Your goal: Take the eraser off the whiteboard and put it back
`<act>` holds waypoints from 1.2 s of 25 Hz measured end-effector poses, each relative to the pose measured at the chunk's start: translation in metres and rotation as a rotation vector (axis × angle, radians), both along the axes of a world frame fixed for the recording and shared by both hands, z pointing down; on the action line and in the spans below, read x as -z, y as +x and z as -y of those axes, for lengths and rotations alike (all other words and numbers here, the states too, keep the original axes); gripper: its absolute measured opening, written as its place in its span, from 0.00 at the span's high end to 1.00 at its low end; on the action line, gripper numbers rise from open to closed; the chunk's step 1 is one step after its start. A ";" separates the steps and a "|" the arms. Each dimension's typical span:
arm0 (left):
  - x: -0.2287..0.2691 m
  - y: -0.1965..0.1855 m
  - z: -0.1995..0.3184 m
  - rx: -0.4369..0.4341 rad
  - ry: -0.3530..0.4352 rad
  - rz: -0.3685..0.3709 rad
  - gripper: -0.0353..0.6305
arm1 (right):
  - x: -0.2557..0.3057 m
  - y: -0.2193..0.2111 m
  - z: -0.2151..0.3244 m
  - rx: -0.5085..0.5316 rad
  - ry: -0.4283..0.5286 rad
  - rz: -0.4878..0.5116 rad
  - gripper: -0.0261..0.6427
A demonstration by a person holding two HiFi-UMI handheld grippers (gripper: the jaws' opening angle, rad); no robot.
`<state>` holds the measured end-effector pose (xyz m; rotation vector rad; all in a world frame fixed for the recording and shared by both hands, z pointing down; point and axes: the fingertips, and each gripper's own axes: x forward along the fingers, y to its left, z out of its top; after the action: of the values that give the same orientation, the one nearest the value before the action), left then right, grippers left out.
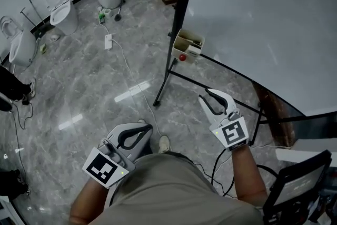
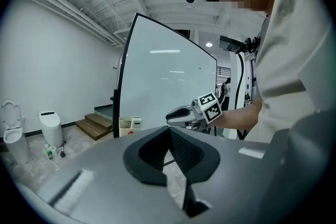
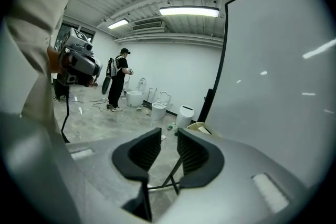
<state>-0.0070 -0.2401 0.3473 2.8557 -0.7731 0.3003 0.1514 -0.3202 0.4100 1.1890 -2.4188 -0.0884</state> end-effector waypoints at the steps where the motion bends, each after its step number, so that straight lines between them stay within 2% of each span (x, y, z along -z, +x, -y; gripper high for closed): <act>1: -0.001 -0.001 0.006 0.000 -0.001 0.002 0.94 | -0.004 0.002 0.013 -0.001 0.000 -0.009 0.83; 10: -0.003 -0.031 0.056 0.029 0.005 0.003 0.94 | -0.023 0.011 0.123 -0.002 0.034 -0.114 0.77; 16: -0.011 -0.056 0.081 0.060 -0.011 0.014 0.93 | -0.048 0.016 0.173 0.023 -0.023 -0.156 0.67; 23: -0.017 -0.075 0.103 0.092 -0.029 0.013 0.93 | -0.081 0.015 0.205 0.068 -0.104 -0.197 0.64; 30: -0.021 -0.080 0.112 0.099 -0.038 0.023 0.93 | -0.098 0.012 0.214 0.091 -0.132 -0.210 0.64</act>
<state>-0.0866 -0.3523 0.3681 2.7724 -0.8993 0.3307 0.1632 -0.5343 0.5079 0.9609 -2.2567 -0.0766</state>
